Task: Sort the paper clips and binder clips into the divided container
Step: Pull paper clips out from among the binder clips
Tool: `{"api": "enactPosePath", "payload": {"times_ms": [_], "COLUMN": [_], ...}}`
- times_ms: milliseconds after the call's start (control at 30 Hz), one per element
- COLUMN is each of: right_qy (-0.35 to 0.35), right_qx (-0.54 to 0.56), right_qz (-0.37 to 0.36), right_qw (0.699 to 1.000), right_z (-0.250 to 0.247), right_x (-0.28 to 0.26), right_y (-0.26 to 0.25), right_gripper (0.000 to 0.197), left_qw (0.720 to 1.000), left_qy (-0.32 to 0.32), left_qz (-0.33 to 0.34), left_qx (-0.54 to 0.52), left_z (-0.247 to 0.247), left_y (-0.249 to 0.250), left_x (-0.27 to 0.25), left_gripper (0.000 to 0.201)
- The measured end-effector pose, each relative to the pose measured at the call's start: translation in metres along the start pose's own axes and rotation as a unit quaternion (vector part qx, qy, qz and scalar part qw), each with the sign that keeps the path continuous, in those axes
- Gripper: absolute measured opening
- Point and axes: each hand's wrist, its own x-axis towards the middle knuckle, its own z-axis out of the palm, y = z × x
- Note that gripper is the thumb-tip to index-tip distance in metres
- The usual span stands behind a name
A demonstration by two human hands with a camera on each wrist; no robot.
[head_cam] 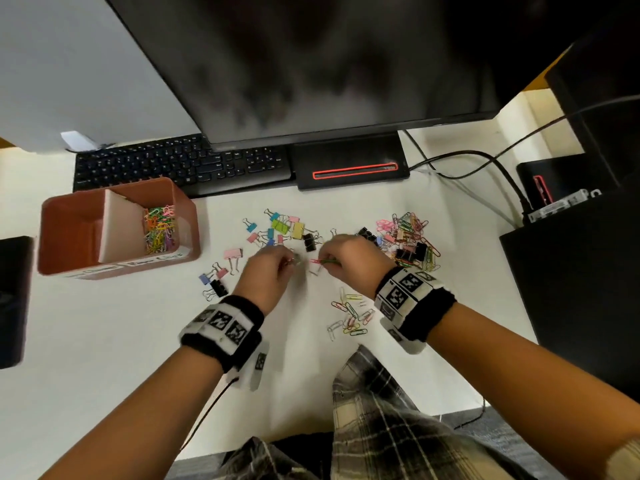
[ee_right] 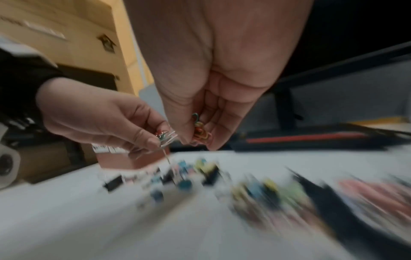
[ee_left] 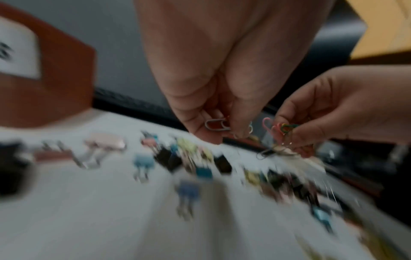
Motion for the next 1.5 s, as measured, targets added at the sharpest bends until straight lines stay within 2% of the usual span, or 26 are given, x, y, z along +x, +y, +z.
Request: {"api": "enactPosePath", "payload": {"times_ms": [133, 267, 367, 500, 600, 700, 833, 933, 1133, 1267, 1400, 1500], "right_qy": [0.064, 0.104, 0.097, 0.051, 0.052, 0.089, 0.119, 0.099, -0.036, -0.093, -0.075, -0.042], "right_qx": [0.029, 0.066, 0.057, 0.075, 0.102, 0.132, 0.104, 0.071, 0.012, 0.021, 0.040, 0.043], "right_qz": [-0.076, -0.129, -0.105, -0.023, -0.021, -0.050, -0.029, 0.028, 0.123, 0.125, 0.083, 0.068], "right_qw": [0.995, 0.984, 0.988, 0.996, 0.993, 0.986, 0.987, 0.992, 0.992, 0.988, 0.993, 0.996], "right_z": [-0.023, -0.026, -0.013, 0.015, 0.025, 0.022, 0.018, 0.019, 0.027, 0.046, 0.062, 0.072], "right_x": [0.047, 0.106, 0.151, 0.188, 0.181, 0.150, 0.086, 0.032, -0.063, -0.086, -0.084, -0.073], "right_y": [-0.084, -0.167, -0.209, -0.226, -0.212, -0.181, -0.108, -0.042, 0.052, 0.073, 0.076, 0.070], "right_gripper": [0.015, 0.012, 0.013, 0.028, 0.037, 0.022, 0.016, 0.020, 0.045, 0.061, 0.081, 0.086], "left_qw": [0.994, 0.976, 0.971, 0.981, 0.988, 0.988, 0.988, 0.986, 0.988, 0.981, 0.972, 0.972], "left_qy": [0.092, 0.168, 0.150, 0.082, 0.062, 0.064, 0.026, -0.021, -0.116, -0.181, -0.212, -0.201], "left_qz": [-0.061, -0.141, -0.185, -0.174, -0.142, -0.094, -0.040, -0.011, 0.052, 0.062, 0.075, 0.075], "left_qx": [-0.014, 0.015, -0.030, -0.002, -0.026, -0.104, -0.148, -0.163, -0.090, -0.020, 0.069, 0.095], "left_z": [-0.096, -0.178, -0.203, -0.210, -0.207, -0.193, -0.152, -0.107, -0.009, 0.036, 0.070, 0.083], "left_y": [-0.037, -0.081, -0.109, -0.127, -0.122, -0.107, -0.077, -0.055, -0.009, 0.011, 0.022, 0.022], "left_x": [-0.015, -0.012, 0.003, 0.010, 0.007, -0.003, -0.016, -0.020, -0.018, -0.018, -0.021, -0.019], "left_gripper": [0.005, 0.012, 0.014, 0.021, 0.026, 0.030, 0.019, 0.018, 0.033, 0.058, 0.087, 0.083]}}
